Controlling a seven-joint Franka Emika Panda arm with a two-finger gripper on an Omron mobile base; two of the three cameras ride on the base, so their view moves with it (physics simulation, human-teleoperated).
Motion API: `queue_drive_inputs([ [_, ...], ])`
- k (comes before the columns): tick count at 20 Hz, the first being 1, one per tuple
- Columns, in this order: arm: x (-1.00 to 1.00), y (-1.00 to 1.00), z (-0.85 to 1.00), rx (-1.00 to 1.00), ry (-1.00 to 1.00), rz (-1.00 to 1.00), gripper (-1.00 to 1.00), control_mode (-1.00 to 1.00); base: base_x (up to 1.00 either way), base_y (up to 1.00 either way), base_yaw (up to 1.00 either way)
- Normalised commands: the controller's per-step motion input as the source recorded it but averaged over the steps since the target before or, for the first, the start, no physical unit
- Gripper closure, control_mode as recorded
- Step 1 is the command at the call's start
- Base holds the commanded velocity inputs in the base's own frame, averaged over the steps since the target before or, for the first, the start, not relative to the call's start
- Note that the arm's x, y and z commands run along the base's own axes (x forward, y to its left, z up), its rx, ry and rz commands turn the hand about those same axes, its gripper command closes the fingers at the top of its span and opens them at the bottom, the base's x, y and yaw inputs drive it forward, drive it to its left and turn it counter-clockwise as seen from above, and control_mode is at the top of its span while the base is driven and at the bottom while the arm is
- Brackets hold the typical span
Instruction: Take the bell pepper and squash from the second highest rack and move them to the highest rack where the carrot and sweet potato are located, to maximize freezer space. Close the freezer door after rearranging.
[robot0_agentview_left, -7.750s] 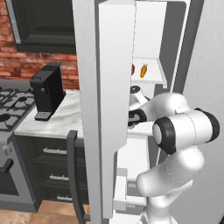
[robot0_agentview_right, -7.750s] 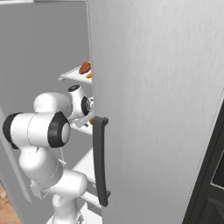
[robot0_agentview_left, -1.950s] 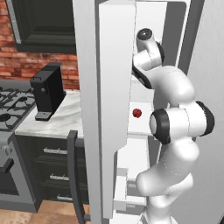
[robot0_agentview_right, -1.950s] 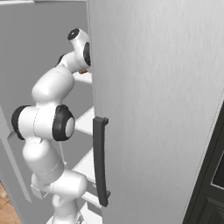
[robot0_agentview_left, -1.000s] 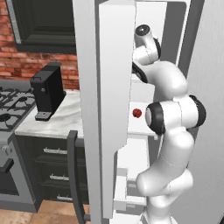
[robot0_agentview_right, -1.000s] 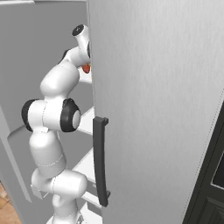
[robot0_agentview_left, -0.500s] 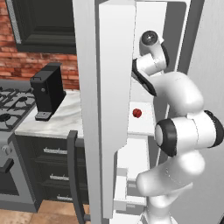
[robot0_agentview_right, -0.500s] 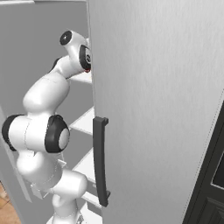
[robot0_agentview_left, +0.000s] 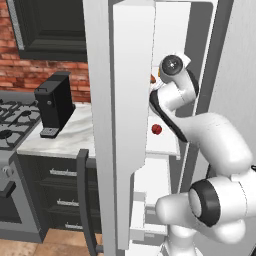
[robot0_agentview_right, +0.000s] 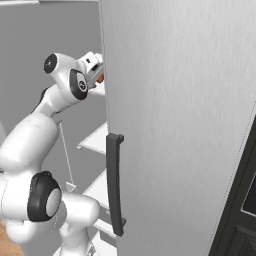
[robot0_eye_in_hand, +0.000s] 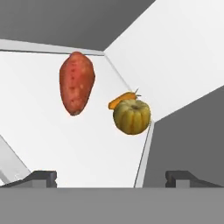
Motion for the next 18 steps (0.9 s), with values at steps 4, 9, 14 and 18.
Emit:
queue_drive_inputs([
  [4, -0.99, 0.17, 0.1, 0.0, 0.0, -0.01, -1.0, -1.0, 0.0, 0.0, 0.0],
  [9, -0.93, 0.18, -0.04, 0.0, 0.21, -0.04, -1.0, -1.0, 0.0, 0.0, 0.0],
  [14, -0.69, 0.1, -0.33, 0.0, 0.33, -0.03, -1.0, -1.0, 0.0, 0.0, 0.0],
  [18, -0.42, 0.0, -0.53, 0.0, 0.13, 0.0, -1.0, -1.0, 0.0, 0.0, 0.0],
])
